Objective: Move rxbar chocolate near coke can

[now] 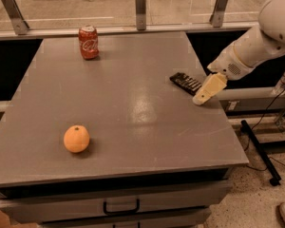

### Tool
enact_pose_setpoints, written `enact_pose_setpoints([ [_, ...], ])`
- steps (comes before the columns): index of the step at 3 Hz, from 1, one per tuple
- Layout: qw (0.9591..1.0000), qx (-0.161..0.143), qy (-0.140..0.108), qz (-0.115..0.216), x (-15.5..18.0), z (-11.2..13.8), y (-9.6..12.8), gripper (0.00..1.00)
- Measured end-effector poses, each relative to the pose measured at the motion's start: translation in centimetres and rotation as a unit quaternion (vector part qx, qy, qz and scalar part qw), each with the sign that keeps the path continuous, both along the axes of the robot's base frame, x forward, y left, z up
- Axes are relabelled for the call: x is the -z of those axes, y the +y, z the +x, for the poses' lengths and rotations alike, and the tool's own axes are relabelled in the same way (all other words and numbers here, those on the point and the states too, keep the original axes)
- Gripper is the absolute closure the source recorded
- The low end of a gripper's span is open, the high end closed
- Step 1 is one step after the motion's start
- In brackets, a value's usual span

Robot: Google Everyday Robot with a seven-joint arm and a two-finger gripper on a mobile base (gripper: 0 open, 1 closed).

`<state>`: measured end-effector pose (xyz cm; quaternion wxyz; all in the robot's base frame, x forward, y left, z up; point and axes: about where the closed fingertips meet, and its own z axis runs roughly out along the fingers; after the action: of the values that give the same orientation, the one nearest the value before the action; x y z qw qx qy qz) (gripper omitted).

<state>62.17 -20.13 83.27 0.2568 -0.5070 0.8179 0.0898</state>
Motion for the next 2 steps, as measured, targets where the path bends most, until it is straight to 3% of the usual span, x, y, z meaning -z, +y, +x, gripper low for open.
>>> enact_pose_setpoints([
  [1, 0.9997, -0.003, 0.02, 0.013, 2.41, 1.09, 2.62, 0.41],
  [2, 0.9997, -0.003, 0.02, 0.013, 1.54, 1.09, 2.64, 0.64],
])
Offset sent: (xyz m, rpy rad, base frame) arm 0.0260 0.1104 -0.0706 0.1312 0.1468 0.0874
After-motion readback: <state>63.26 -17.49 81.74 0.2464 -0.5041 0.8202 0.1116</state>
